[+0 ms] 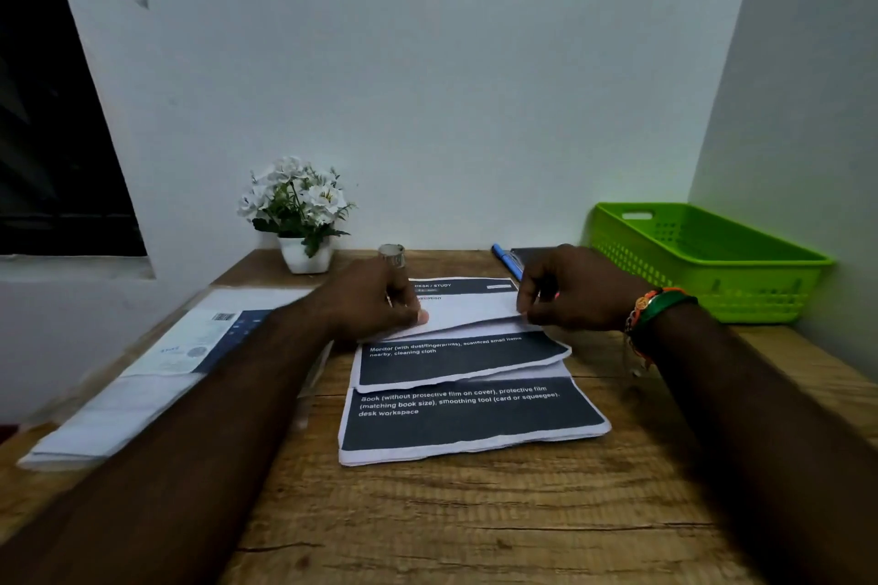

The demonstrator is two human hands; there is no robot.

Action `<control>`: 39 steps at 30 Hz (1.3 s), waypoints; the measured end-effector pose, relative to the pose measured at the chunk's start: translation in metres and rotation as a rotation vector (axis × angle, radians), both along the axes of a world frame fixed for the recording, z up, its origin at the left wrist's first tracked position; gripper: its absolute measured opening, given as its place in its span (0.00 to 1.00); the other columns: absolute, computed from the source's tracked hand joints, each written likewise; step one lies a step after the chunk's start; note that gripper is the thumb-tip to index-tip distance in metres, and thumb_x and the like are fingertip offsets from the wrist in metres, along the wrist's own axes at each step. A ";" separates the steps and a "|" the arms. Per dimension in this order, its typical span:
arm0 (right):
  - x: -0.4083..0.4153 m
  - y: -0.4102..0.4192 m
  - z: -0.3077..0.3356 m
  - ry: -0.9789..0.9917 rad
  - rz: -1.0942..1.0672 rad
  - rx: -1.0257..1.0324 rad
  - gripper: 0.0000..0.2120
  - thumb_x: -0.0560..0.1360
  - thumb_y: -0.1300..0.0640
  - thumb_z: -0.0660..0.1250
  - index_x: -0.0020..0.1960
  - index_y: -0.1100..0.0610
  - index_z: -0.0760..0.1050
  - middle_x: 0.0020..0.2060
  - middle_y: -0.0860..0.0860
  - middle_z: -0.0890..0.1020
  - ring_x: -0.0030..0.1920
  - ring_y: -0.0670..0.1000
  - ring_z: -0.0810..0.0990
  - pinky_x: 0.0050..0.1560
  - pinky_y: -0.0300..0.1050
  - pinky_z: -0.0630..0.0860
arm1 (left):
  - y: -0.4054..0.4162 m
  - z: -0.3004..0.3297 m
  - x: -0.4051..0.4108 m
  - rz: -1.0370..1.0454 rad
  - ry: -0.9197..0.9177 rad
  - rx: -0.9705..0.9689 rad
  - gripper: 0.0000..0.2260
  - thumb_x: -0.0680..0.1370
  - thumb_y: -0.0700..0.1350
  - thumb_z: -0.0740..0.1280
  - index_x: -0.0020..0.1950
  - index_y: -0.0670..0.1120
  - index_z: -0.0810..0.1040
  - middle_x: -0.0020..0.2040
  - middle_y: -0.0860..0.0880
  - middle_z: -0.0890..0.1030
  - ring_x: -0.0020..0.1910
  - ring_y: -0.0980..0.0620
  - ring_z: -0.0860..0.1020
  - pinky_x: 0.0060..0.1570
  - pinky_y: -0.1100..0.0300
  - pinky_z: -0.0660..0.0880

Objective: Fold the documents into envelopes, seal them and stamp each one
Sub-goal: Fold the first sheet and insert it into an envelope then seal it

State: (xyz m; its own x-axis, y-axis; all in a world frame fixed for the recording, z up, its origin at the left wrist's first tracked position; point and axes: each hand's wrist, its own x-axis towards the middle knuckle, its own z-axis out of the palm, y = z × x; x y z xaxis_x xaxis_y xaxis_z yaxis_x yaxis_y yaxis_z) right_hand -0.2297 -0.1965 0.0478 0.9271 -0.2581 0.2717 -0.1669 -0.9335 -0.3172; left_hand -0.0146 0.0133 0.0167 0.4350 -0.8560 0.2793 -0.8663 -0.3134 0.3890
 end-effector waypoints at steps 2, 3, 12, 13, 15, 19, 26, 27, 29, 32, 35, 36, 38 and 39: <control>0.002 0.000 -0.003 0.096 0.013 -0.012 0.04 0.69 0.60 0.76 0.40 0.52 0.84 0.36 0.43 0.85 0.34 0.35 0.80 0.37 0.27 0.70 | -0.003 -0.003 -0.001 0.009 0.000 -0.011 0.09 0.71 0.56 0.79 0.46 0.52 0.87 0.40 0.57 0.84 0.40 0.61 0.80 0.40 0.63 0.74; 0.002 0.001 -0.003 0.126 0.019 -0.025 0.03 0.69 0.60 0.76 0.40 0.52 0.84 0.37 0.43 0.85 0.35 0.35 0.79 0.39 0.28 0.70 | -0.004 -0.004 -0.002 0.013 -0.013 -0.015 0.10 0.71 0.56 0.79 0.47 0.53 0.87 0.40 0.57 0.83 0.40 0.62 0.80 0.39 0.65 0.72; 0.020 0.048 -0.016 0.102 0.097 -0.048 0.28 0.77 0.39 0.67 0.73 0.48 0.70 0.71 0.43 0.73 0.71 0.46 0.70 0.72 0.43 0.65 | -0.010 -0.009 -0.001 0.009 -0.038 -0.022 0.10 0.71 0.54 0.79 0.50 0.55 0.86 0.43 0.59 0.83 0.42 0.63 0.79 0.38 0.71 0.70; 0.023 0.052 -0.020 0.141 0.090 -0.049 0.29 0.78 0.39 0.64 0.75 0.49 0.66 0.73 0.45 0.71 0.72 0.47 0.68 0.74 0.44 0.63 | -0.010 -0.009 -0.001 0.006 -0.036 -0.019 0.10 0.71 0.54 0.79 0.51 0.55 0.87 0.43 0.58 0.83 0.42 0.63 0.79 0.38 0.70 0.70; 0.029 0.054 -0.026 0.213 0.056 -0.056 0.28 0.80 0.39 0.60 0.77 0.50 0.64 0.74 0.50 0.71 0.73 0.52 0.69 0.74 0.49 0.64 | -0.010 -0.009 -0.001 0.003 -0.032 -0.013 0.11 0.71 0.54 0.79 0.51 0.54 0.87 0.44 0.57 0.83 0.42 0.63 0.79 0.38 0.71 0.70; 0.029 0.048 -0.024 0.244 -0.006 -0.119 0.19 0.83 0.44 0.56 0.64 0.56 0.74 0.60 0.54 0.80 0.61 0.56 0.77 0.63 0.52 0.72 | -0.013 -0.009 0.001 0.012 -0.012 0.010 0.11 0.72 0.53 0.79 0.53 0.53 0.87 0.43 0.57 0.82 0.41 0.63 0.78 0.38 0.70 0.69; 0.015 0.024 -0.008 0.268 -0.160 -0.174 0.12 0.79 0.46 0.61 0.55 0.47 0.82 0.54 0.53 0.84 0.55 0.57 0.81 0.58 0.49 0.77 | -0.013 -0.009 0.003 0.004 0.006 0.016 0.12 0.71 0.53 0.79 0.53 0.53 0.87 0.44 0.55 0.83 0.42 0.61 0.78 0.41 0.66 0.72; 0.014 0.022 -0.007 0.254 -0.170 -0.184 0.12 0.78 0.45 0.62 0.53 0.46 0.82 0.53 0.53 0.84 0.53 0.56 0.82 0.56 0.49 0.77 | -0.013 -0.009 0.003 0.004 0.006 0.021 0.12 0.71 0.54 0.79 0.53 0.53 0.87 0.44 0.55 0.83 0.42 0.61 0.78 0.41 0.66 0.71; 0.015 0.020 -0.007 0.223 -0.186 -0.232 0.11 0.76 0.43 0.62 0.48 0.45 0.82 0.49 0.52 0.84 0.50 0.56 0.83 0.51 0.49 0.78 | -0.014 -0.008 0.004 0.001 0.010 0.031 0.12 0.71 0.54 0.79 0.53 0.54 0.87 0.45 0.55 0.83 0.43 0.60 0.79 0.42 0.66 0.72; 0.017 0.023 -0.010 0.127 -0.239 -0.329 0.12 0.76 0.40 0.63 0.48 0.45 0.81 0.49 0.51 0.83 0.50 0.57 0.82 0.48 0.47 0.77 | -0.012 -0.006 0.004 -0.004 0.016 0.036 0.12 0.71 0.54 0.79 0.52 0.54 0.87 0.44 0.55 0.83 0.43 0.59 0.80 0.43 0.65 0.74; 0.017 0.029 -0.013 0.075 -0.213 -0.338 0.15 0.76 0.38 0.64 0.58 0.42 0.79 0.56 0.49 0.82 0.56 0.55 0.81 0.53 0.47 0.75 | -0.010 -0.003 0.003 -0.002 0.001 0.057 0.12 0.71 0.54 0.79 0.52 0.53 0.86 0.44 0.55 0.83 0.42 0.60 0.79 0.42 0.66 0.74; 0.017 0.032 -0.014 0.094 -0.197 -0.336 0.16 0.76 0.38 0.63 0.61 0.40 0.78 0.58 0.49 0.81 0.59 0.55 0.80 0.55 0.48 0.74 | -0.010 -0.002 0.002 -0.004 -0.011 0.061 0.12 0.71 0.54 0.79 0.52 0.52 0.86 0.43 0.56 0.82 0.42 0.61 0.79 0.42 0.67 0.73; 0.017 0.039 -0.014 0.131 -0.175 -0.330 0.17 0.77 0.39 0.64 0.65 0.39 0.76 0.62 0.50 0.79 0.62 0.56 0.78 0.59 0.48 0.73 | -0.010 -0.001 0.000 -0.001 -0.036 0.077 0.11 0.72 0.54 0.78 0.52 0.53 0.86 0.42 0.57 0.82 0.42 0.62 0.78 0.40 0.70 0.71; 0.018 0.041 -0.014 0.137 -0.162 -0.329 0.17 0.77 0.40 0.64 0.65 0.39 0.76 0.63 0.49 0.79 0.63 0.57 0.77 0.60 0.48 0.73 | -0.010 0.000 -0.001 0.004 -0.044 0.083 0.11 0.73 0.54 0.78 0.53 0.53 0.86 0.43 0.58 0.81 0.42 0.62 0.78 0.39 0.71 0.69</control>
